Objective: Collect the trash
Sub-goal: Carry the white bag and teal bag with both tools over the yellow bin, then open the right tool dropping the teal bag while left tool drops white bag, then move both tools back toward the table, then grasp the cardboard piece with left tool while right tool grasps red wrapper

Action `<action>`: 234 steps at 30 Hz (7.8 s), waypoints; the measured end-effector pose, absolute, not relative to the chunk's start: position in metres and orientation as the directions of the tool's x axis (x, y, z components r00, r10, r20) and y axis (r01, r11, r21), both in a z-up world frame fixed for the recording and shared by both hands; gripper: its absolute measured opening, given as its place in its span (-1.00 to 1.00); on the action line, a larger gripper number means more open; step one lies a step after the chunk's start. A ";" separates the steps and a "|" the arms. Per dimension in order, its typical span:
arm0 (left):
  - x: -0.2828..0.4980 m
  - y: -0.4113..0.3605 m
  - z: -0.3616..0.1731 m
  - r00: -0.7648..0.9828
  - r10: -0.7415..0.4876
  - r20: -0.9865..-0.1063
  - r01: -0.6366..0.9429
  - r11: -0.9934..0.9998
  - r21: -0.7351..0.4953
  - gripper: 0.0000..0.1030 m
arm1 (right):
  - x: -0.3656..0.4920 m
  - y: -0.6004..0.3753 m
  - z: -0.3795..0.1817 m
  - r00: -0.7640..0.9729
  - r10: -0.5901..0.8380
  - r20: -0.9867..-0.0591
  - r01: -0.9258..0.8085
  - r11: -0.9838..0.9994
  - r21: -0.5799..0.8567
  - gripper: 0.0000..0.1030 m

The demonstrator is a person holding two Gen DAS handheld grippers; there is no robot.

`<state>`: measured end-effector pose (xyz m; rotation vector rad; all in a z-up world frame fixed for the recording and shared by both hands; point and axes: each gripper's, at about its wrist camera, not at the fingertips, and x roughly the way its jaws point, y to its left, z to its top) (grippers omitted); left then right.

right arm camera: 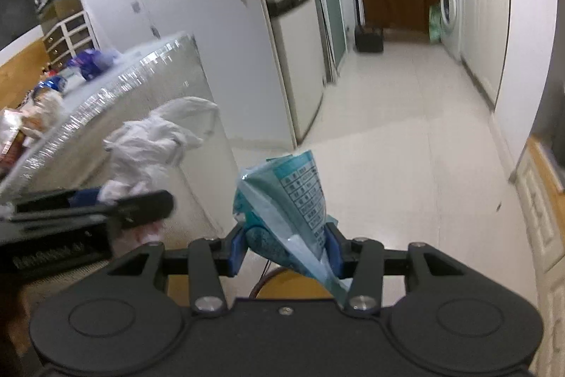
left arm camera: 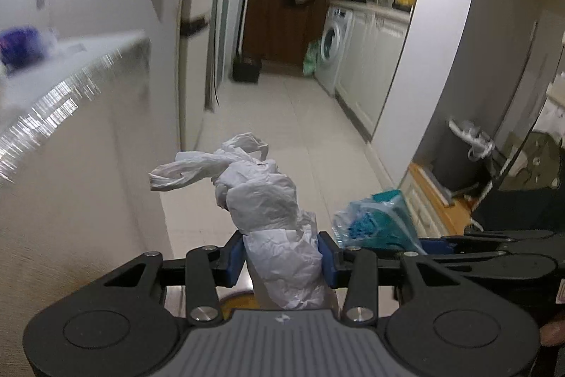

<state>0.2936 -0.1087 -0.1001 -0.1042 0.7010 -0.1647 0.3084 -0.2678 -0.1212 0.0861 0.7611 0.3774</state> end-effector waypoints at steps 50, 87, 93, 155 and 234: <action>0.409 -0.059 -0.395 0.326 -0.247 -0.913 -0.026 0.963 -0.269 -0.13 | 0.457 -0.204 -0.405 0.197 0.161 -0.967 -0.212 0.970 0.118 0.10; 0.414 -0.050 -0.389 0.234 -0.080 -0.969 0.008 0.997 -0.080 1.00 | 0.430 -0.237 -0.410 0.237 0.142 -0.961 -0.202 0.975 0.094 1.00; 0.405 -0.050 -0.374 0.247 -0.070 -0.966 0.002 0.997 -0.072 1.00 | 0.420 -0.245 -0.398 0.247 0.151 -0.957 -0.153 0.981 0.116 1.00; 0.112 -0.027 0.048 0.917 0.060 -0.395 -0.054 0.998 0.025 1.00 | 0.203 -0.280 -0.027 0.875 0.333 -0.352 -0.311 0.943 0.119 1.00; 0.192 0.289 0.003 0.628 0.544 -0.557 -0.551 0.816 0.176 0.29 | 0.249 0.059 -0.033 0.544 0.680 -0.492 -0.716 0.682 0.151 0.06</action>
